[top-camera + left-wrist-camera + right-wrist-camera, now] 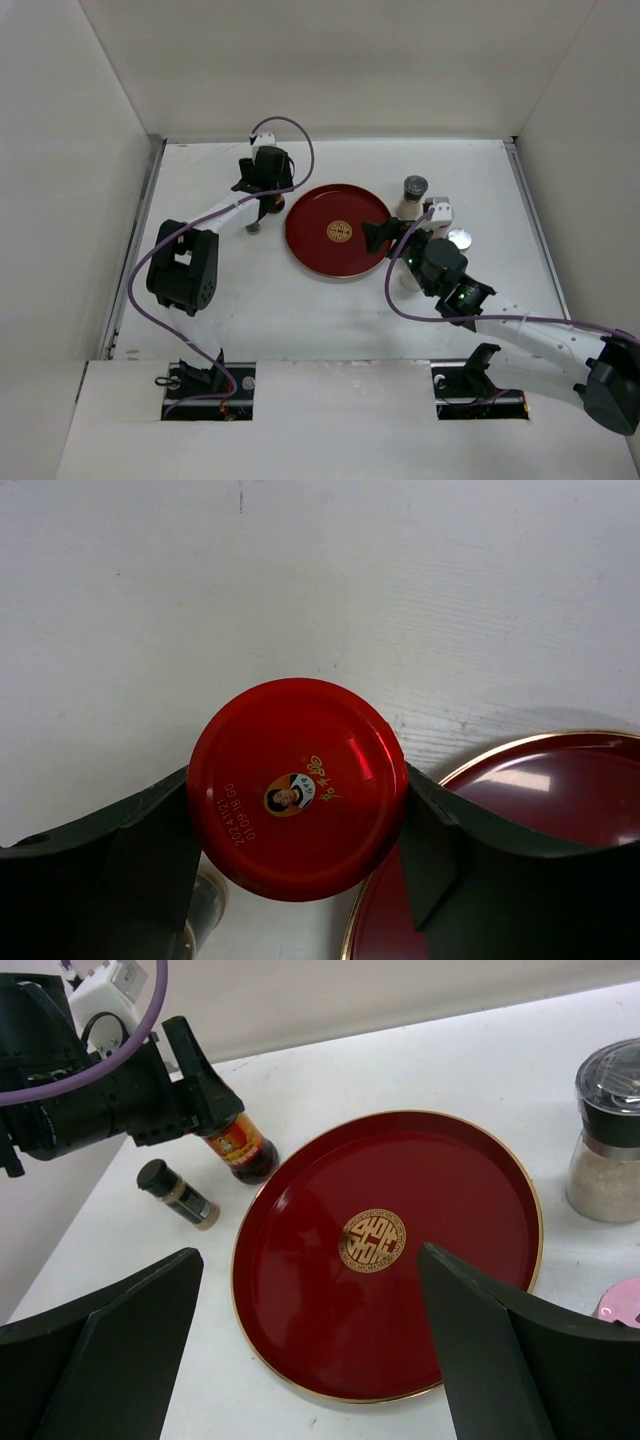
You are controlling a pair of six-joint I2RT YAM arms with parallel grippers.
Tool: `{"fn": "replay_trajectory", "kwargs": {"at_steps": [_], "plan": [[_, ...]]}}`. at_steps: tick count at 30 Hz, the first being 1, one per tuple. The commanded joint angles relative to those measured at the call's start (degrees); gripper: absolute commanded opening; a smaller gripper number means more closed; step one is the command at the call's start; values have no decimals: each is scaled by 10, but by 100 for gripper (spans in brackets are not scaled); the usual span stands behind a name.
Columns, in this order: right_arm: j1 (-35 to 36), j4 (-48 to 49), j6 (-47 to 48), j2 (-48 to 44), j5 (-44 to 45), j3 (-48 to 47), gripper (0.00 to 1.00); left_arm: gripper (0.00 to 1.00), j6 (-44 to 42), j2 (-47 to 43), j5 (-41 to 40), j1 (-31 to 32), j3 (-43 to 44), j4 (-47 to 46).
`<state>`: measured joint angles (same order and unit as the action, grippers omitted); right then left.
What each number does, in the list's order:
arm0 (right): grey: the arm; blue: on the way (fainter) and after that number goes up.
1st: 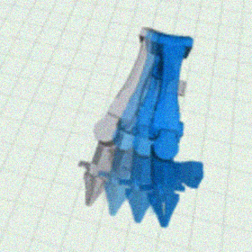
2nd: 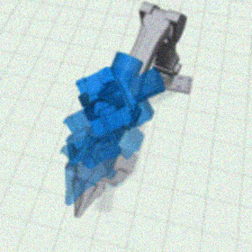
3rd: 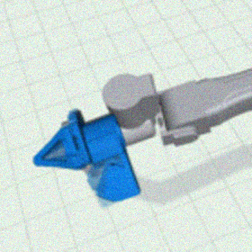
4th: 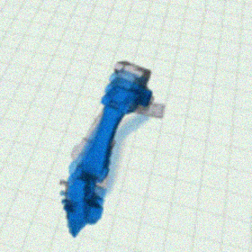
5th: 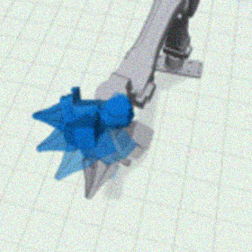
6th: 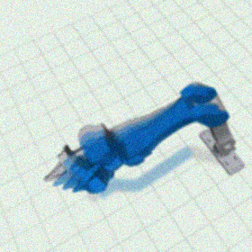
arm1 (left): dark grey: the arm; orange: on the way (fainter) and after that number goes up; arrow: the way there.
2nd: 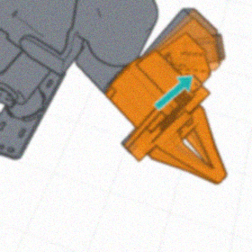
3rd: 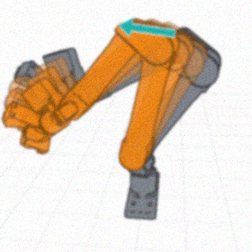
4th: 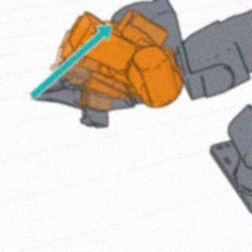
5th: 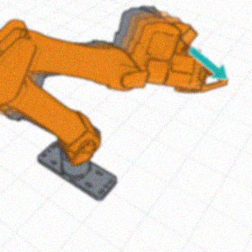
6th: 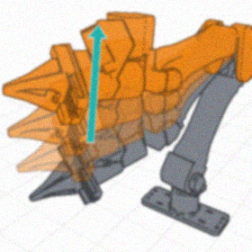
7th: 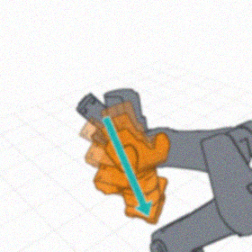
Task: Organize the condiment bottles
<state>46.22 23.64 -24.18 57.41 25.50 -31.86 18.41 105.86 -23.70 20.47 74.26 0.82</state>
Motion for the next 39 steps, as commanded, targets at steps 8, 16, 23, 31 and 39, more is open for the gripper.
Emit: {"fn": "replay_trajectory", "kwargs": {"at_steps": [8, 16, 23, 31, 39], "plan": [[3, 32, 3, -5, 1, -7, 95, 38, 1, -166, -8, 57, 16, -68], [0, 34, 2, -28, 27, 3, 94, 38, 8, -162, -19, 122, -11, -92], [-6, 30, 3, -26, 45, 5, 94, 37, 11, -106, -15, 144, 1, -104], [-6, 33, 2, -21, 44, 5, 95, 37, 12, -55, -13, 141, 1, -128], [-6, 33, 2, -19, 44, 5, 95, 48, 4, -33, -36, 146, -3, -130]]}}
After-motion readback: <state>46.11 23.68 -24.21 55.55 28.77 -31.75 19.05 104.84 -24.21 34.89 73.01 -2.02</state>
